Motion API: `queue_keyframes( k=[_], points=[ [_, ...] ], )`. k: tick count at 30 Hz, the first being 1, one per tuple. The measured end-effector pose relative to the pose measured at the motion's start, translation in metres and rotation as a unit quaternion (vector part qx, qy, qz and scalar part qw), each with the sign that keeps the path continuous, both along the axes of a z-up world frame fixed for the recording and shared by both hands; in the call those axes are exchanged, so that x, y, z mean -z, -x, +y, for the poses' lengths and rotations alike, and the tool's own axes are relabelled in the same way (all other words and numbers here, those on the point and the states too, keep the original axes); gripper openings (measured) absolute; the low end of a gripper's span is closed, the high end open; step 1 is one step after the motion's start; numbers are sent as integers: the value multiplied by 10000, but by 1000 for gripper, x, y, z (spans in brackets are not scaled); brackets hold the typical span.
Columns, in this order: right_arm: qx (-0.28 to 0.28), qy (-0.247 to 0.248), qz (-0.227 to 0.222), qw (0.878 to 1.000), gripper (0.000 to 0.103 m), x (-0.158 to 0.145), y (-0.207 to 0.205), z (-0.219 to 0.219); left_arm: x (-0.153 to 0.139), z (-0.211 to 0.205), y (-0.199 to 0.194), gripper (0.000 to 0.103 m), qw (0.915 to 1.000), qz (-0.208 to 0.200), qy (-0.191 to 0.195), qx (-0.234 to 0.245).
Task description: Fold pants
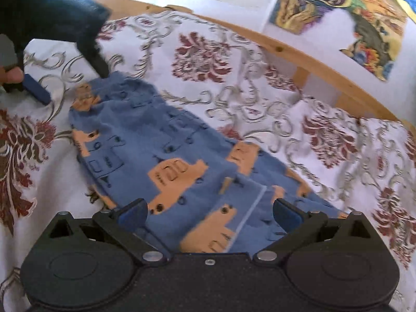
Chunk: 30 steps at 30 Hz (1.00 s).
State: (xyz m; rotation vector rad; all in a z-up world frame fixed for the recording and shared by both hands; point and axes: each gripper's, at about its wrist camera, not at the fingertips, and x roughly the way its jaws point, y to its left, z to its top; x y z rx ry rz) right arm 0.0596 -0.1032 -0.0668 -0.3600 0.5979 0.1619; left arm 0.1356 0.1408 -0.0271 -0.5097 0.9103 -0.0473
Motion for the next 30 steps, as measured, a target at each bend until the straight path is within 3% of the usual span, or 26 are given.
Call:
queue_keyframes(
  k=[4, 6, 12, 15, 20, 24, 27, 30],
  points=[
    [-96, -46, -15, 9999, 102, 8, 1, -1, 1, -29, 4, 97, 9937, -606, -945, 77],
    [-57, -170, -18, 9998, 102, 9, 0, -4, 1, -37, 5, 98, 9894, -788, -1218, 29],
    [90, -124, -82, 9998, 102, 15, -4, -8, 20, -44, 0, 97, 9938, -378, -970, -399],
    [165, -231, -46, 9996, 102, 21, -4, -9, 21, -53, 1, 95, 9926, -569, -1063, -173],
    [155, -191, -140, 9996, 102, 24, -1, -9, 11, -77, 10, 94, 9795, -1166, -1579, 460],
    [176, -164, -129, 9996, 102, 25, -2, -8, 7, -77, 10, 94, 9797, -1271, -1449, 543],
    [193, -171, -120, 9996, 102, 26, -3, -8, 13, -63, 2, 94, 9892, -875, -1153, 236],
    [187, -207, -117, 9995, 102, 27, -3, -9, 26, -43, -5, 91, 9973, -307, -599, -287]
  ],
)
